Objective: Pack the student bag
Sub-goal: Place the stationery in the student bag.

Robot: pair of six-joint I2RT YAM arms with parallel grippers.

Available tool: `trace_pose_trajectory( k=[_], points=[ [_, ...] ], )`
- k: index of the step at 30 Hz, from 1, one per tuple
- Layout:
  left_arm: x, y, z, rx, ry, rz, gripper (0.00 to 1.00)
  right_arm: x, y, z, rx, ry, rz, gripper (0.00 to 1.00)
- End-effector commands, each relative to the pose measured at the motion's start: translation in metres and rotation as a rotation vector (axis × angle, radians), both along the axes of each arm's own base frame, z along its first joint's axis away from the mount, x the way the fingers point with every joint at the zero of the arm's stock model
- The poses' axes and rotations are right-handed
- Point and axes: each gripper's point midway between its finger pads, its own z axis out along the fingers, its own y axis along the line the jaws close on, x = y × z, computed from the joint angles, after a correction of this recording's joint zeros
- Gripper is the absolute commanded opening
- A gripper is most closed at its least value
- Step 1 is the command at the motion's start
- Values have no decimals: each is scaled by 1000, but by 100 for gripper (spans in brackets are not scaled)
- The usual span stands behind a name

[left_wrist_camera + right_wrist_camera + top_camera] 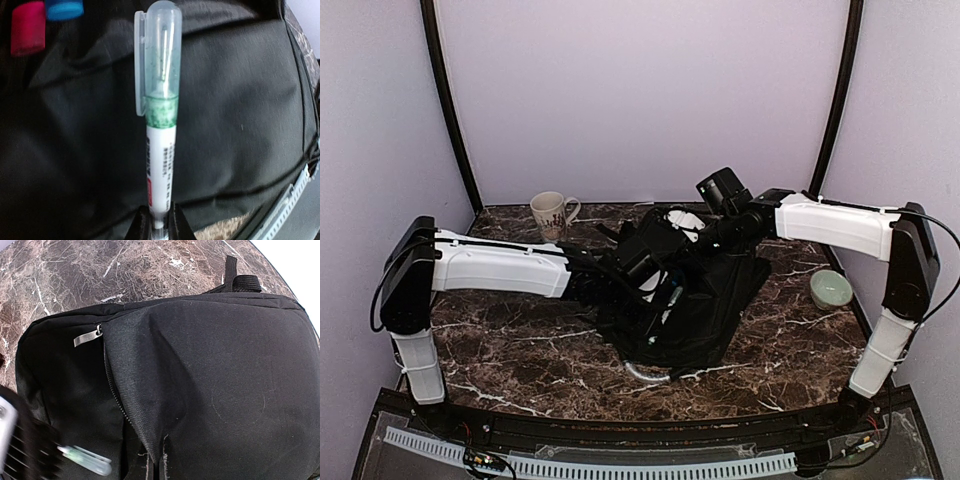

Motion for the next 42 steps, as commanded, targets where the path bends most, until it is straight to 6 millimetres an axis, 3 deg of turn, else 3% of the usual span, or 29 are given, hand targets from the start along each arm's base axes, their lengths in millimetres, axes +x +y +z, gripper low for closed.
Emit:
trace_pose_trajectory(
  k=[1,9,14,18,23,28,32,36,42],
  points=[
    [29,-17,8,-35,-82,38,0,-3,14,28,86,-30,32,0],
    [60,-11,-13,34,-163,128,1,-2,13,26,81,-27,28,0],
    [63,-11,-17,30,-160,153,11,-2,13,24,76,-25,25,0],
    [58,-10,-14,21,-152,135,19,-1,13,24,75,-26,26,0],
    [46,3,-6,15,-154,123,21,-2,13,23,73,-23,27,0],
    [16,20,7,7,-174,84,22,-2,12,24,76,-27,25,0],
    [-6,32,0,4,-171,40,20,-2,14,23,78,-23,30,0],
    [-8,36,-13,39,-161,28,17,-2,14,22,75,-20,32,0],
    [5,32,-24,97,-194,51,10,-2,14,23,77,-20,29,0]
  ],
)
